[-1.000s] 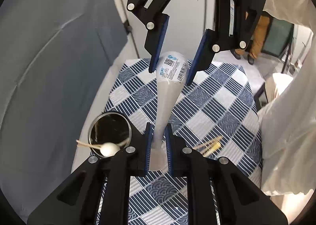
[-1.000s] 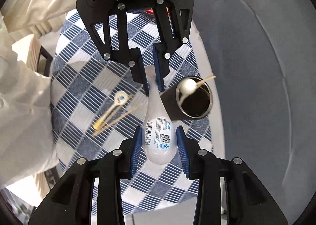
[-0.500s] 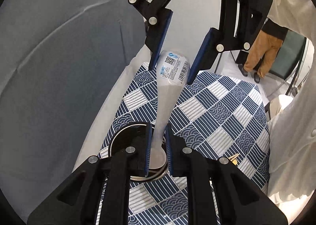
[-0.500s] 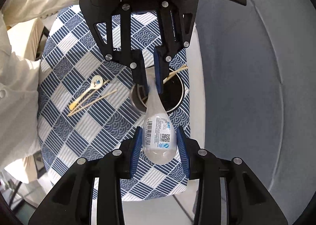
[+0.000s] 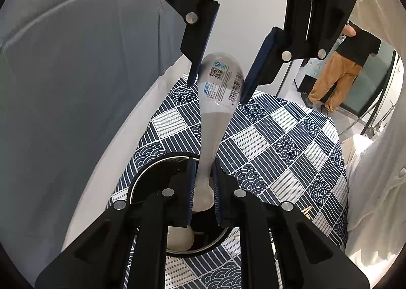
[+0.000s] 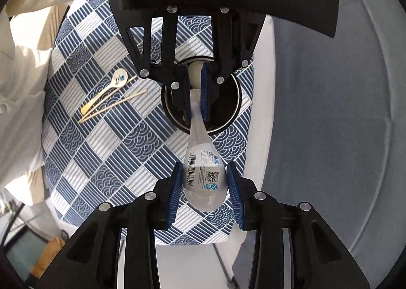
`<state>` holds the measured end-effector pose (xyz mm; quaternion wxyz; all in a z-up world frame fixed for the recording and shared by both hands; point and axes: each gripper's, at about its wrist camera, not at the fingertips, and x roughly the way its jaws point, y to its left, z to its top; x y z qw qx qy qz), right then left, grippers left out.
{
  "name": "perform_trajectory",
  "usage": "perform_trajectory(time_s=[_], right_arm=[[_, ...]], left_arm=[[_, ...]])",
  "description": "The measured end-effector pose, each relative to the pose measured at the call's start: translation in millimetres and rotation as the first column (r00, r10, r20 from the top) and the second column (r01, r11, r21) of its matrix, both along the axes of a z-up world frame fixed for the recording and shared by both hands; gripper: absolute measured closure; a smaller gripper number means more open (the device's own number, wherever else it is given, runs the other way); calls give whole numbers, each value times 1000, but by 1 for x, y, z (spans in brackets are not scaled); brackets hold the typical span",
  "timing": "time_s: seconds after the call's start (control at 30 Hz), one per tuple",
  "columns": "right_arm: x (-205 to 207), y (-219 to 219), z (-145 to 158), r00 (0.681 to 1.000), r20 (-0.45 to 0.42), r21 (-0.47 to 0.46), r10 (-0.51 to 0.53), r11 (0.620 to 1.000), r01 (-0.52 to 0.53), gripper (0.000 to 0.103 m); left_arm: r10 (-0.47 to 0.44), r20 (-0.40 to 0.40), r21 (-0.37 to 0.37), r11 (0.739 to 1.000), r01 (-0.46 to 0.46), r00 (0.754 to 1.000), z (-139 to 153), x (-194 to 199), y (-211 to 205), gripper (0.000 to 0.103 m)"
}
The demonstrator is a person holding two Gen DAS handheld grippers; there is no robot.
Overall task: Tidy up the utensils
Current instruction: 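Lower the white spoon handle-first into the cup and open both tools, then move both tools back down toward the blue-print spoon on the cloth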
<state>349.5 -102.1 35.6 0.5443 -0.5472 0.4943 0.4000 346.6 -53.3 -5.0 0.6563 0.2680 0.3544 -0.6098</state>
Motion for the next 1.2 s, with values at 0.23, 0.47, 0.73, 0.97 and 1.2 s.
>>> perform_trajectory(time_s=[0.23,0.47,0.73,0.97,1.2], right_arm=[[1,8,-14,999,-34,-20,24,999,-25,70],[3,17,-26,997,-59,-13,48,999,-48,70],[-2,14,-24,999,-14,3,52,999,-52,65],[-11,-1,1,997,79,80,-6,997,0,22],[-32,-14,19,984,158,115,-83,991,65,18]], left_arm=[[24,-39,-6,1000,-24,999,-18,1,8,89],[33,-55,30,999,-31,998,-29,-1,13,89],[40,-35,67,997,-37,999,-31,-6,15,89],[76,15,73,994,-76,997,-17,-14,24,72],[96,47,63,993,-99,994,6,-31,36,29]])
